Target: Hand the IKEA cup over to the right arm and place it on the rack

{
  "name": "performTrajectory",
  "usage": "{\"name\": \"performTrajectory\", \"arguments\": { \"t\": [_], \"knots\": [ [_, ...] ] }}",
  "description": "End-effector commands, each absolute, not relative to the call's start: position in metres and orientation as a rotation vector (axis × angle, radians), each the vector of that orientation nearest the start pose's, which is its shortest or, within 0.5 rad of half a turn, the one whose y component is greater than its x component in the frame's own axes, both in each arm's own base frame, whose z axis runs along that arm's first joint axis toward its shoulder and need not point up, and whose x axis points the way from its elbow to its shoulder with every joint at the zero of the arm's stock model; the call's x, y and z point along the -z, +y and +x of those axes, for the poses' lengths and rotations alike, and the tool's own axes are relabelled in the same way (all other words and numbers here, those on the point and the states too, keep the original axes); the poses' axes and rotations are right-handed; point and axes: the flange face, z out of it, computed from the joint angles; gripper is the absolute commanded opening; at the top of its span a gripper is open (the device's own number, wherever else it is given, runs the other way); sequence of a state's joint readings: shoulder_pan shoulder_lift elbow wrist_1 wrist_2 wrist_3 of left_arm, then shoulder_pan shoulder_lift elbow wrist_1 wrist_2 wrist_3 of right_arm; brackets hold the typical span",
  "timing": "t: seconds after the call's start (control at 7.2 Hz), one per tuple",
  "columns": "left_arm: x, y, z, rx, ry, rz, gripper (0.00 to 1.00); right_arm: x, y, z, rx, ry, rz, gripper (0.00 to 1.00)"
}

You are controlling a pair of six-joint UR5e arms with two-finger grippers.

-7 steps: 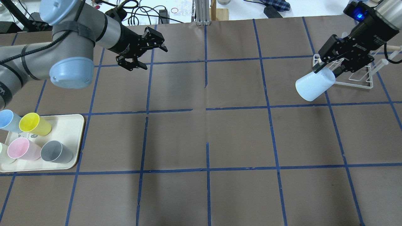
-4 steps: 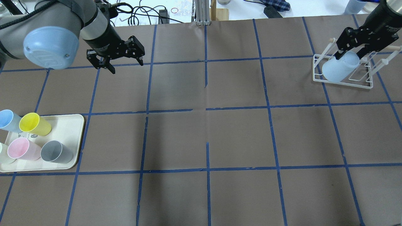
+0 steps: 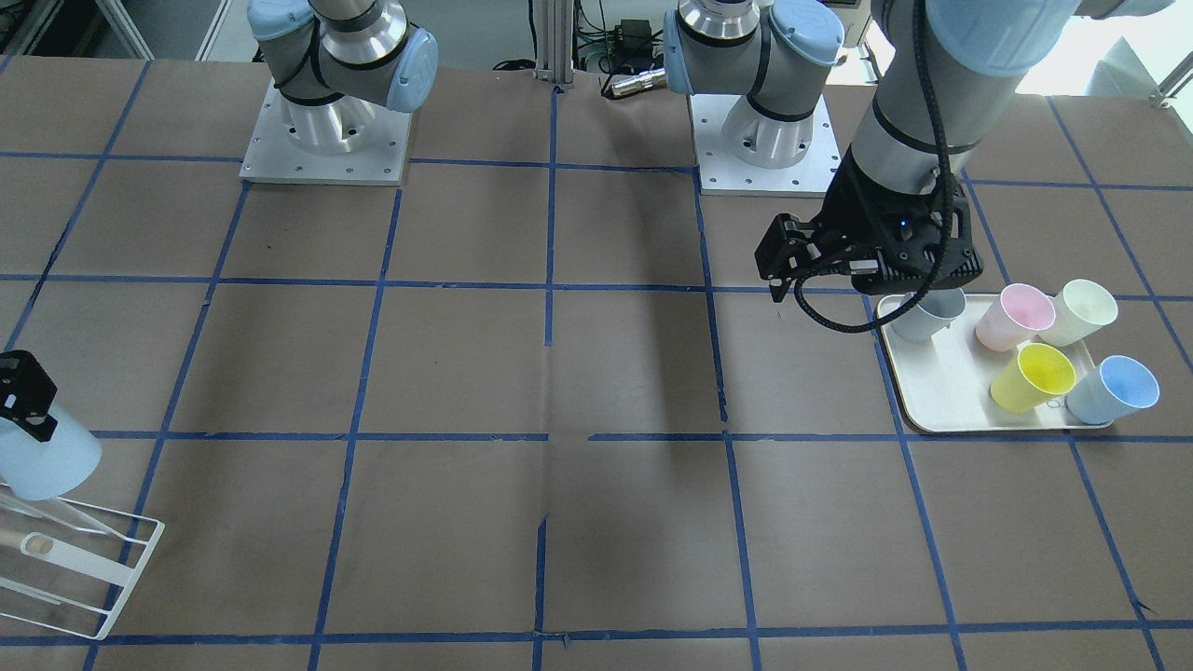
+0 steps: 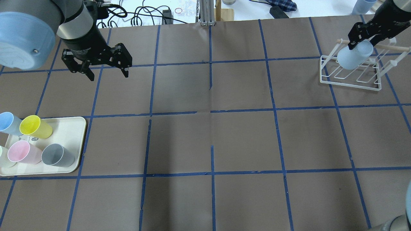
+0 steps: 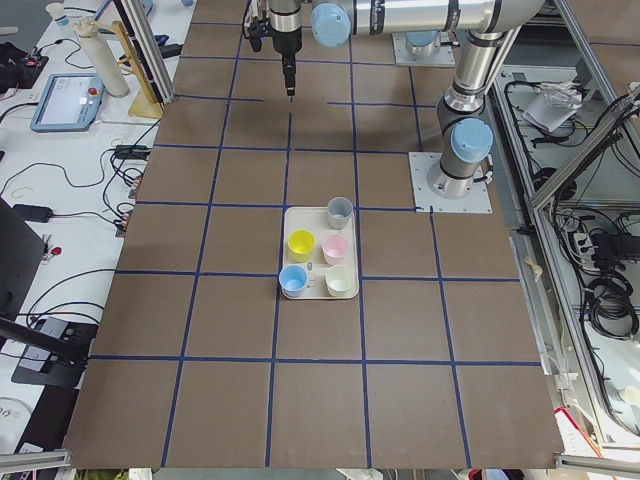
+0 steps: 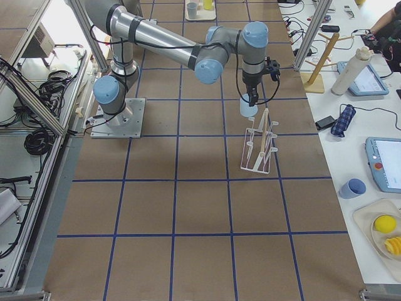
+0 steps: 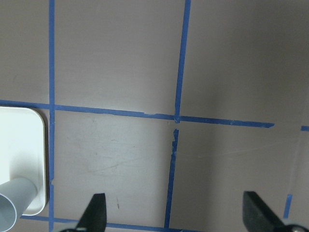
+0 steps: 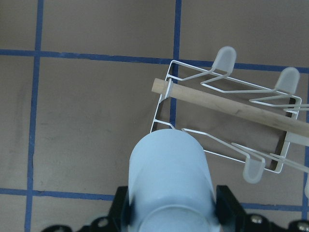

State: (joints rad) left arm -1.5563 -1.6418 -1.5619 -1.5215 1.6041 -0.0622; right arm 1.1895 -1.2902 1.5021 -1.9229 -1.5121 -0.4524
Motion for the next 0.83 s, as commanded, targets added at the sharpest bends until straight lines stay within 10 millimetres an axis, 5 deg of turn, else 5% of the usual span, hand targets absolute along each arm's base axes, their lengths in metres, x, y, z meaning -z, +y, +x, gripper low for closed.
{"name": "performTrajectory", "arguments": {
  "t": [0.0, 0.28, 0.56, 0.69],
  "knots": [
    [-0.469, -0.504, -0.158, 0.0, 3.108, -0.01, 1.0, -0.393, -0.626, -0.102, 0.221, 3.137, -0.133, 0.41],
    [-0.481, -0.5, -0.163, 0.025, 3.109, 0.012, 1.0, -0.382, -0.631, -0.104, 0.207, 3.134, -0.147, 0.42],
    [-0.494, -0.49, -0.158, 0.017, 3.104, 0.023, 1.0, -0.366, -0.641, -0.108, 0.216, 3.136, -0.147, 0.58],
    [-0.496, -0.487, -0.158, 0.02, 3.098, 0.033, 1.0, -0.362, -0.643, -0.109, 0.216, 3.136, -0.147, 1.0]
  ]
}}
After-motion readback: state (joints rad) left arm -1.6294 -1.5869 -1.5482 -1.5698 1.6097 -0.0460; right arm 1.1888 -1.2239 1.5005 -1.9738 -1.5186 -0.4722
